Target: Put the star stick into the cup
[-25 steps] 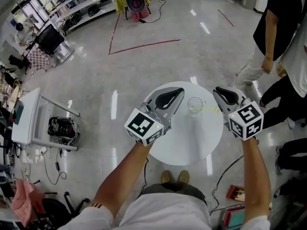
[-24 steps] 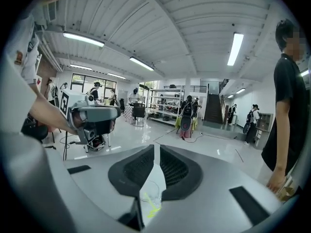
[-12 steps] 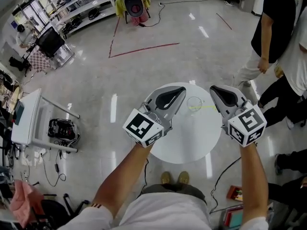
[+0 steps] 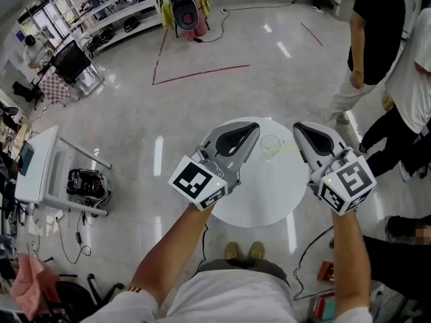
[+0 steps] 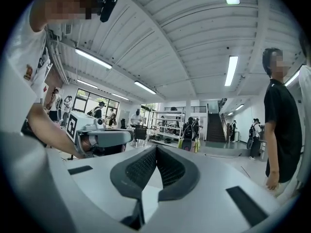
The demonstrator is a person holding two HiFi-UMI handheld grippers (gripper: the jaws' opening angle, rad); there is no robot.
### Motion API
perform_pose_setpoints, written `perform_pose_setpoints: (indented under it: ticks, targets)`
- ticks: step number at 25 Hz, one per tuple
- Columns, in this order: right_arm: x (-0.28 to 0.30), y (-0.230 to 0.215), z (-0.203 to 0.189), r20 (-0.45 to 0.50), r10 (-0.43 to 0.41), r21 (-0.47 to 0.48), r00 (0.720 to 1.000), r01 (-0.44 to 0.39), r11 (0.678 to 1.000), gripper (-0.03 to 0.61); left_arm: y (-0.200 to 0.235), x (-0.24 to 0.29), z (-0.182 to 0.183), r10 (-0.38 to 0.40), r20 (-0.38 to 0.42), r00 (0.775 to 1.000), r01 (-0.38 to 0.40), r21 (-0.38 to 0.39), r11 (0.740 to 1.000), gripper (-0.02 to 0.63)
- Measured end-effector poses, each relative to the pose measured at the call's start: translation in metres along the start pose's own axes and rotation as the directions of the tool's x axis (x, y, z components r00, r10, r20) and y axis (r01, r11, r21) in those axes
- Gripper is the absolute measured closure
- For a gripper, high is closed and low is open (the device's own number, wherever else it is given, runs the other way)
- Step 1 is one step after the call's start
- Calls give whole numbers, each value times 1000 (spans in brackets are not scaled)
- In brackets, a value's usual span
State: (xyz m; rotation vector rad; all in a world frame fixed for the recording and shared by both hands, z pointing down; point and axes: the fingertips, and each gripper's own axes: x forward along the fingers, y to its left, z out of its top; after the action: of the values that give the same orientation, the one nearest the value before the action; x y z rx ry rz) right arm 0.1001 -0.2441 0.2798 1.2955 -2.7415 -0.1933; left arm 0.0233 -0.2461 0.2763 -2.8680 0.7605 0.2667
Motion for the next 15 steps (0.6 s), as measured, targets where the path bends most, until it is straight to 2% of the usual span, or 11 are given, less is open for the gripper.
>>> perform_pose_setpoints:
  ticks: [15]
  targets:
    - [-14,22,15,82,-23,35,996,20,999,568,-14,-16,17,-5,32,999,4,7,1000,598]
